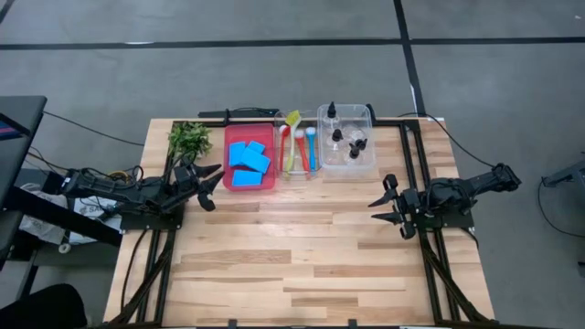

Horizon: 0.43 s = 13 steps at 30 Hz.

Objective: Pick & Place Kitchen Sink Supplies
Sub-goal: Return to Home Position

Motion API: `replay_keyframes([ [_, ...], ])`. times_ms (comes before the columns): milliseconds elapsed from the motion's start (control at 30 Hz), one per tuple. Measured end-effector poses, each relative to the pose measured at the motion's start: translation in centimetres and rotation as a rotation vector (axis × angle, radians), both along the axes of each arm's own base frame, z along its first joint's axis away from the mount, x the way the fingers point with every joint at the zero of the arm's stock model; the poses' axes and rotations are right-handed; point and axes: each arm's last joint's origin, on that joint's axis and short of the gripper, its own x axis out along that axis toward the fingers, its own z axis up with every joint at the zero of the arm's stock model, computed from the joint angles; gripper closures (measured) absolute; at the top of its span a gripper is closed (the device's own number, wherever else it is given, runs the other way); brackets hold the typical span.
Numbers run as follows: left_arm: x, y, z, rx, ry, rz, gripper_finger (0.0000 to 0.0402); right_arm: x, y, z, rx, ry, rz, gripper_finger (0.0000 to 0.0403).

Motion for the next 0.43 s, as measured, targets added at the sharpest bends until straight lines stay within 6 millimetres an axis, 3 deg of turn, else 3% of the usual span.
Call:
replay_keyframes([
  [433,0.00,0.00,0.00,0.000,0.000,0.000,0.0275,0.00,0.00,0.00,0.000,0.000,0.000,0.0263],
])
